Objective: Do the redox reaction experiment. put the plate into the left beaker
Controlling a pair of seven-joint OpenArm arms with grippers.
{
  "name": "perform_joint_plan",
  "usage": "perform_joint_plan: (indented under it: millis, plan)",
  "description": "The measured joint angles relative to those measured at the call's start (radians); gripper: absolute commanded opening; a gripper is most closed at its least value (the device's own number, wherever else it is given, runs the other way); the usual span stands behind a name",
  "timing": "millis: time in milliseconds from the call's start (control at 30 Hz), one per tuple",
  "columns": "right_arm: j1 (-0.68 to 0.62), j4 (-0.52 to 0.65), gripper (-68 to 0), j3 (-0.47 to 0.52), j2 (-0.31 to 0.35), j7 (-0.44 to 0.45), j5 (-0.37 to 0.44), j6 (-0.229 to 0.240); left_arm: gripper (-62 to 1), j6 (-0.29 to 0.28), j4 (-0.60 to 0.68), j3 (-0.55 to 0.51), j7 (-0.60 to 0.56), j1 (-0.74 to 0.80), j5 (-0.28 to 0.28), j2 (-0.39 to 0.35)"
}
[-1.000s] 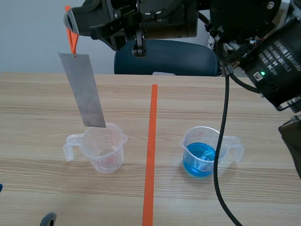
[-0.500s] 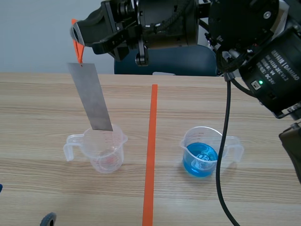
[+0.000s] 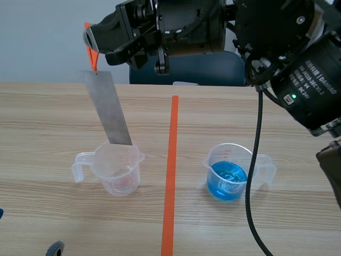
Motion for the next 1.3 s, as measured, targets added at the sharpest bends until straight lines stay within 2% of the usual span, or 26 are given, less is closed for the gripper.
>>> perform_joint_plan:
  millis: [833,1033,1300]
  plan:
    - [-0.019,-0.001,-67.3,-0.034,0.000,0.081,-0.086,0.008,1.4,0.000,0.000,0.000,0.019,0.000,0.000,0.000]
    - [-0.019,-0.071,-67.3,-0.034,-0.001,0.114,-0.095,0.009,1.4,0.000,0.000,0.000,0.019,0.000,0.000,0.000]
    - [-0.020,-0.118,-67.3,-0.034,-0.011,0.135,-0.113,0.043,1.4,0.000,0.000,0.000,0.019,0.000,0.000,0.000]
